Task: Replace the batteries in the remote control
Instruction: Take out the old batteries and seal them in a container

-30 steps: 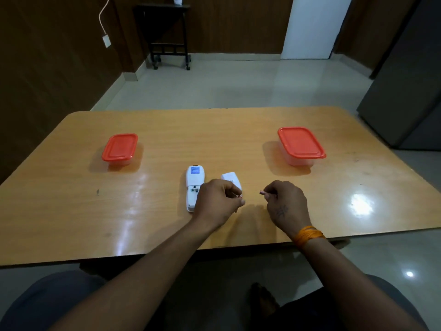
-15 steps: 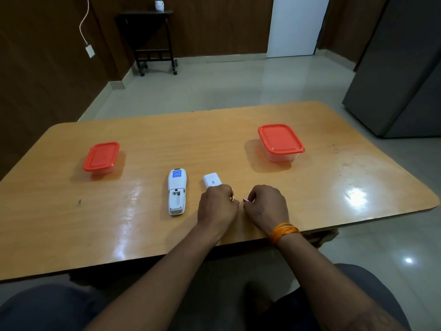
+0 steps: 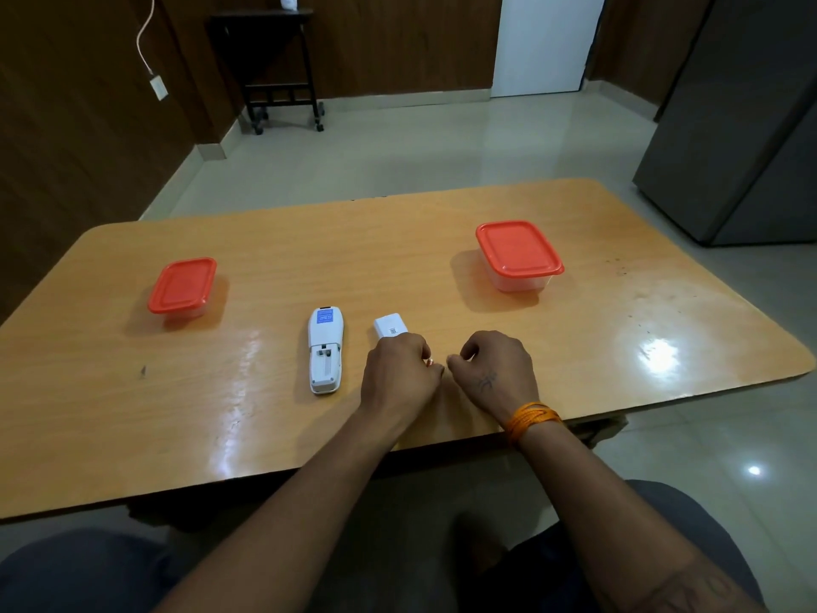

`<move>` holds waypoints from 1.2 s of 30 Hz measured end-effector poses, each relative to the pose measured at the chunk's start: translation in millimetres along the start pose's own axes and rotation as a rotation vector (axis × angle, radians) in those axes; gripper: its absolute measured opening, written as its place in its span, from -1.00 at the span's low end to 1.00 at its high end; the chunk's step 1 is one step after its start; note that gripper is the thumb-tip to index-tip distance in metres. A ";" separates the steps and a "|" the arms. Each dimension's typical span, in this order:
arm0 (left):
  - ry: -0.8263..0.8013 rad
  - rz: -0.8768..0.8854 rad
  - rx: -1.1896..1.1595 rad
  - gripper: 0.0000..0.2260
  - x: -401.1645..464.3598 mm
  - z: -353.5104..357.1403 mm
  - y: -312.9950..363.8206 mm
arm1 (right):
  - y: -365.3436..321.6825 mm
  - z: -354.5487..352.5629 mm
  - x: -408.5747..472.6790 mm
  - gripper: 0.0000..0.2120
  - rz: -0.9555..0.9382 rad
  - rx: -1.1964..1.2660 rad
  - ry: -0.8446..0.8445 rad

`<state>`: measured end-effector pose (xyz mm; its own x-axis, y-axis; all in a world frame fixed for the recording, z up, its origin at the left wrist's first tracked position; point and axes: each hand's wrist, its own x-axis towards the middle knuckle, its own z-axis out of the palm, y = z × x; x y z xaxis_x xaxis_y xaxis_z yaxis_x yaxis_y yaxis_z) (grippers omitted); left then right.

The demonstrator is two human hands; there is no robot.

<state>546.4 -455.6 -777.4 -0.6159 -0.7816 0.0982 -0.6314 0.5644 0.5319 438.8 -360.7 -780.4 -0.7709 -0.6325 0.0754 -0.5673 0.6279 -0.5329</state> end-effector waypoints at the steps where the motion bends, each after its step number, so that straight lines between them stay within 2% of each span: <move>1: 0.002 0.004 -0.008 -0.72 1.2 -1.5 -0.3 | 0.7 -1.6 2.1 -0.73 0.006 0.015 0.016; 9: 0.041 0.157 -0.211 -0.61 17.4 -1.5 18.4 | 22.6 -21.2 39.8 -0.73 0.101 0.171 0.167; 13: -0.007 0.107 -0.371 -0.51 38.4 11.4 41.7 | 52.5 -32.9 64.4 -0.71 0.179 0.270 0.338; 17: -0.037 0.072 -0.431 -0.36 68.9 29.7 65.6 | 80.5 -33.5 91.0 -0.49 0.214 0.293 0.347; 19: -0.060 0.050 -0.445 -0.25 85.6 41.3 77.5 | 87.4 -31.0 103.0 -0.34 0.192 0.303 0.313; 22: -0.107 0.016 -0.471 -0.15 104.7 58.4 93.2 | 94.8 -28.5 116.8 -0.24 0.141 0.305 0.304; 27: -0.107 0.021 -0.564 -0.26 123.6 74.8 102.9 | 105.3 -28.2 129.0 -0.41 0.029 0.308 0.314; 32: -0.064 0.005 -0.586 -0.26 127.5 68.7 90.7 | 110.2 -28.1 127.4 -0.58 -0.099 0.249 0.410; 36: -0.071 0.062 -0.540 -0.19 122.0 48.8 72.8 | 98.2 -30.2 122.6 -0.71 -0.221 0.242 0.449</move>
<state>402.3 -496.9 -767.7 -0.6863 -0.7210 0.0960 -0.2728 0.3774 0.8850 279.8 -363.0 -798.0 -0.7187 -0.4489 0.5310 -0.6877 0.3460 -0.6382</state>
